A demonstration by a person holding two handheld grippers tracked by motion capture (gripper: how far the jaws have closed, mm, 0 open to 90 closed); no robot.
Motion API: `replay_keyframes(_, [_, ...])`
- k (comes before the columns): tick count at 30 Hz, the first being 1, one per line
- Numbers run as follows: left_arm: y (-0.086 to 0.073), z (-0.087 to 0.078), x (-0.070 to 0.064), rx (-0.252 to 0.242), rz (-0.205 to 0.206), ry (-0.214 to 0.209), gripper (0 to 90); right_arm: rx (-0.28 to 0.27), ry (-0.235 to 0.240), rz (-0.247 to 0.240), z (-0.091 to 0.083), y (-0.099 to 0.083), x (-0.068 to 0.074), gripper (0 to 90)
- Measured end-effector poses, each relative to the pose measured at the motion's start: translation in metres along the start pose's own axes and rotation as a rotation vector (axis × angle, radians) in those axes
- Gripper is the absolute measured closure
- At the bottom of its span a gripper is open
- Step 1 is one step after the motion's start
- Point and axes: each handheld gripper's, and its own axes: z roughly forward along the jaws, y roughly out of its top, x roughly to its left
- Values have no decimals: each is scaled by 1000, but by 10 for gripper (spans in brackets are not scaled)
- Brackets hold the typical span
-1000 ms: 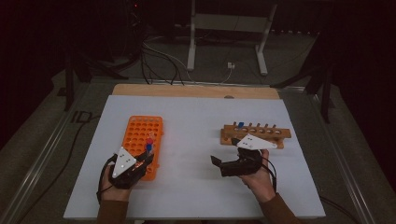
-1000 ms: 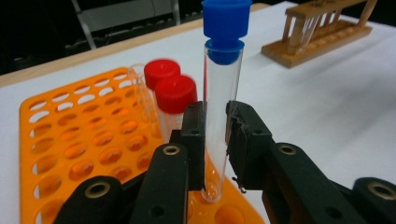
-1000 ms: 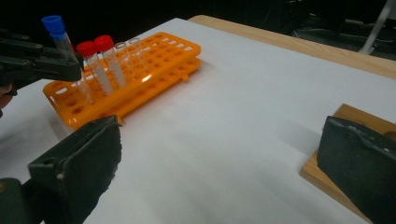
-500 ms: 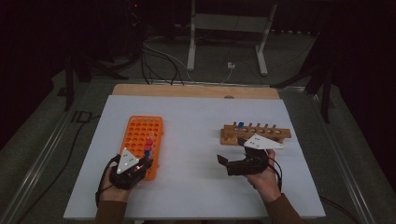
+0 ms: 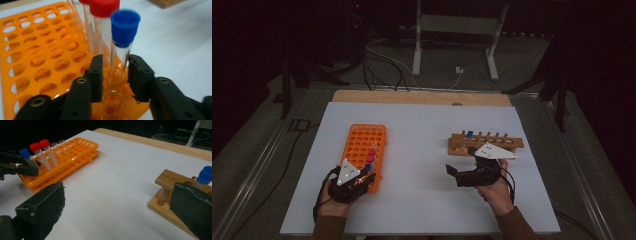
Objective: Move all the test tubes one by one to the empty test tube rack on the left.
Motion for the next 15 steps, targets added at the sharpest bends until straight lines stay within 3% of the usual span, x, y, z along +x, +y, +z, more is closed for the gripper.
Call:
replay_keyframes(3, [3, -7, 0, -41, -10, -10, 585, -4, -6, 3, -1, 1, -2, 1])
replay_keyframes(9, [5, -16, 4, -153, -69, -67, 415, -4, -24, 5, -1, 3, -9, 1])
replay_keyframes(12, [6, -20, 7, -196, -99, -80, 364, -1, -39, 6, 0, 4, -13, 1])
replay_keyframes(15, [8, -22, 8, -221, -111, -66, 282, 5, -57, 15, 1, 4, -19, 1])
